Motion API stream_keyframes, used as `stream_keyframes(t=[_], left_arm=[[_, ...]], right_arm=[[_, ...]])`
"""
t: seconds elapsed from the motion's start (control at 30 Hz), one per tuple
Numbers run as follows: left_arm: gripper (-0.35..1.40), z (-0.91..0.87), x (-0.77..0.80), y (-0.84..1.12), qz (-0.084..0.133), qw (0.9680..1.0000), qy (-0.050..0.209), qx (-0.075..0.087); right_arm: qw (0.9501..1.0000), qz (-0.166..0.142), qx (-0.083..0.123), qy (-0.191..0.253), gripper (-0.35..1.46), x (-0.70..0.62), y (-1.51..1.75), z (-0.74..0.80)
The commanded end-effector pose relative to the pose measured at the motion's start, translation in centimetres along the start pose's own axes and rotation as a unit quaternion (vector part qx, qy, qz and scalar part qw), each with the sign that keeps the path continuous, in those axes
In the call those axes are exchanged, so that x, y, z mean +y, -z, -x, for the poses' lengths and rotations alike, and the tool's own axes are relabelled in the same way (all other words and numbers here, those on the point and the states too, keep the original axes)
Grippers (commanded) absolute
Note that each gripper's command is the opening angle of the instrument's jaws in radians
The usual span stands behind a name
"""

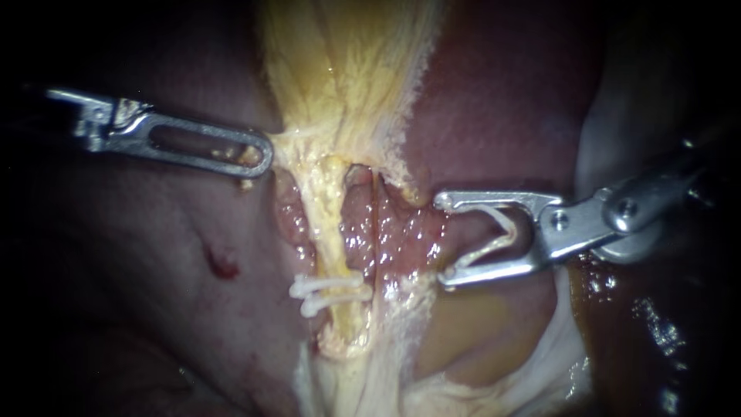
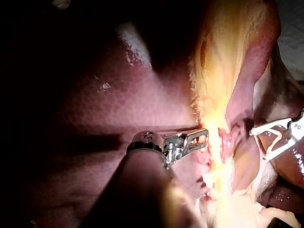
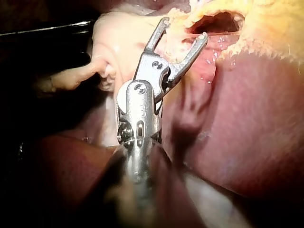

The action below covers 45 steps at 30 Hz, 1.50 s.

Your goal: Clipping third clip left tube

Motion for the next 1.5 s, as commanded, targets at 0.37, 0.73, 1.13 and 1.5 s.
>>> stream_keyframes(t=[0.37, 0.73, 1.13, 1.5], left_arm=[[-0.35, -0.04, -0.02, -0.08, -0.003, 1.0000, 0.000, 0.002], [-0.35, -0.04, -0.03, -0.10, -0.002, 1.0000, 0.000, 0.002], [-0.35, -0.04, -0.04, -0.10, -0.002, 1.0000, 0.000, 0.002], [-0.35, -0.03, -0.04, -0.11, -0.002, 1.0000, 0.000, 0.002]], right_arm=[[0.9991, -0.017, 0.010, -0.037, 0.50, 0.14, -0.50, 0.18], [0.9976, -0.020, 0.012, -0.066, 0.50, 0.29, -0.71, 0.38], [0.9963, -0.020, 0.014, -0.083, 0.50, 0.55, -0.70, 0.72], [0.9938, -0.042, 0.037, -0.096, 0.50, 0.52, -0.93, 0.61]])
